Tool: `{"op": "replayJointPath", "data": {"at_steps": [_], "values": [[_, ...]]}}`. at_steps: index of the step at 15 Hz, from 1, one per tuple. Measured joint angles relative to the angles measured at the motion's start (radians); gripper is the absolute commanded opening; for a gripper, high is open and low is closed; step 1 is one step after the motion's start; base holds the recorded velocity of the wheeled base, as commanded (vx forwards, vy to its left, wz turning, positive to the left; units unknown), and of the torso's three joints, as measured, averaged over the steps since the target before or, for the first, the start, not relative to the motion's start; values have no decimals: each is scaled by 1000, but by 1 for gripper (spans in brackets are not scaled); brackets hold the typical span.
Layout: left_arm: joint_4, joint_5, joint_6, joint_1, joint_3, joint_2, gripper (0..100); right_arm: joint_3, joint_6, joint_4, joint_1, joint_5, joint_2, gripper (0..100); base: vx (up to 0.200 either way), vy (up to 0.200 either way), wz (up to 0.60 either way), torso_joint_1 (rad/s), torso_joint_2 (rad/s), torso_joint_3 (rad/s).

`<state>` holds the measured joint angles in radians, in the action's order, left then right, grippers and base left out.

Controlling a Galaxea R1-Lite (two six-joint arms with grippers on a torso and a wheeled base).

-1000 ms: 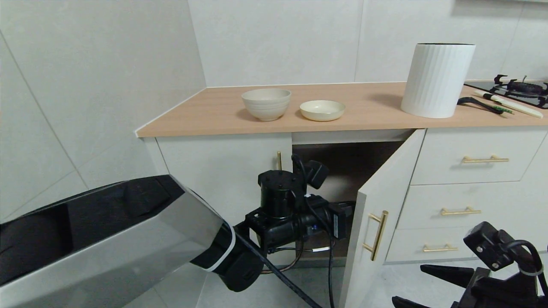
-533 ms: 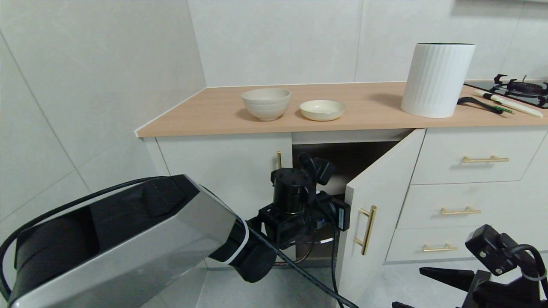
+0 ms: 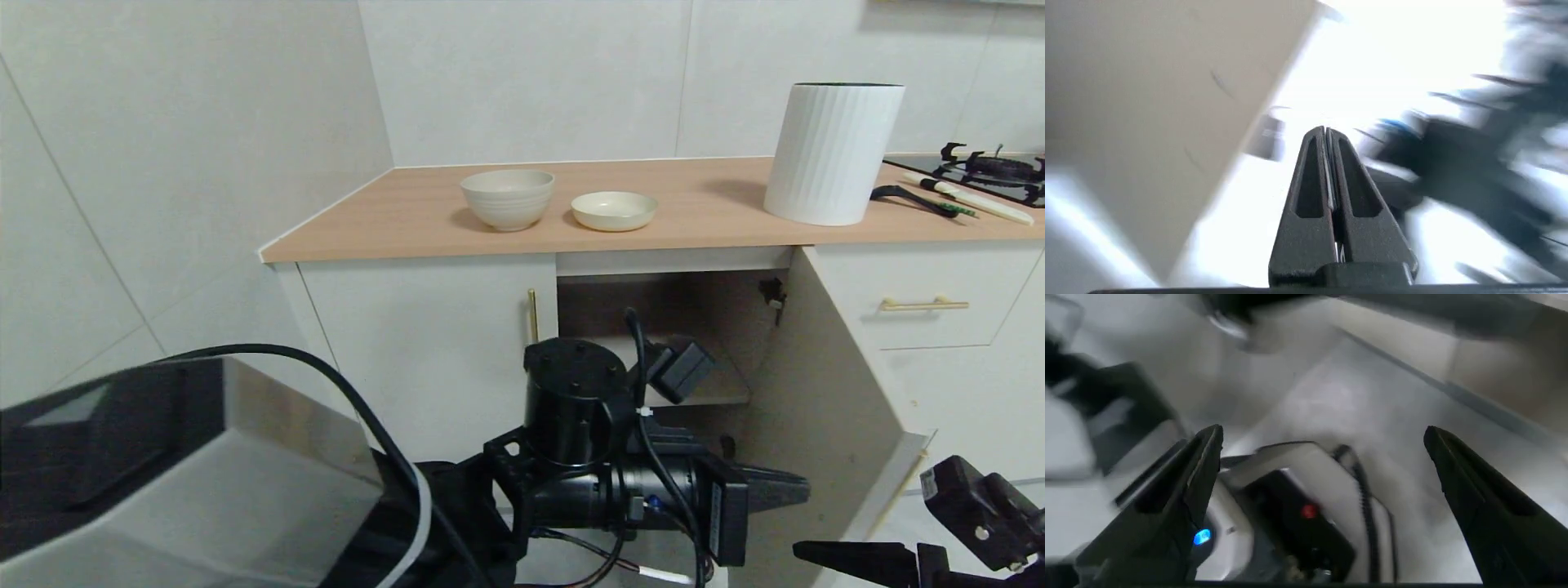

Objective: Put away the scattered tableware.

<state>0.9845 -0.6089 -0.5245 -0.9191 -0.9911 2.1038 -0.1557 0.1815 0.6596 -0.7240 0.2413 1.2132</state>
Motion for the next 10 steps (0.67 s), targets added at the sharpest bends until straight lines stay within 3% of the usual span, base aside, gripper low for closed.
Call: {"op": "replayJointPath", "data": {"at_steps": [2, 4, 6, 8, 10], "values": [[0, 56, 54, 49, 28, -41, 0, 2, 0, 0, -1, -1, -10, 100, 0, 0, 0, 0, 0, 0], [-4, 178, 151, 101, 41, -48, 0, -7, 1, 0, 1, -18, -2, 100, 0, 0, 0, 0, 0, 0], [-13, 236, 221, 153, 74, -55, 0, -39, 9, 0, 12, -109, 25, 100, 0, 0, 0, 0, 0, 0], [-58, 243, 254, 213, 126, -110, 0, -80, 26, 1, 25, -181, 50, 100, 0, 0, 0, 0, 0, 0], [-163, 253, 261, 274, 173, -206, 0, -126, 27, -22, 52, -206, 67, 100, 0, 0, 0, 0, 0, 0]]}}
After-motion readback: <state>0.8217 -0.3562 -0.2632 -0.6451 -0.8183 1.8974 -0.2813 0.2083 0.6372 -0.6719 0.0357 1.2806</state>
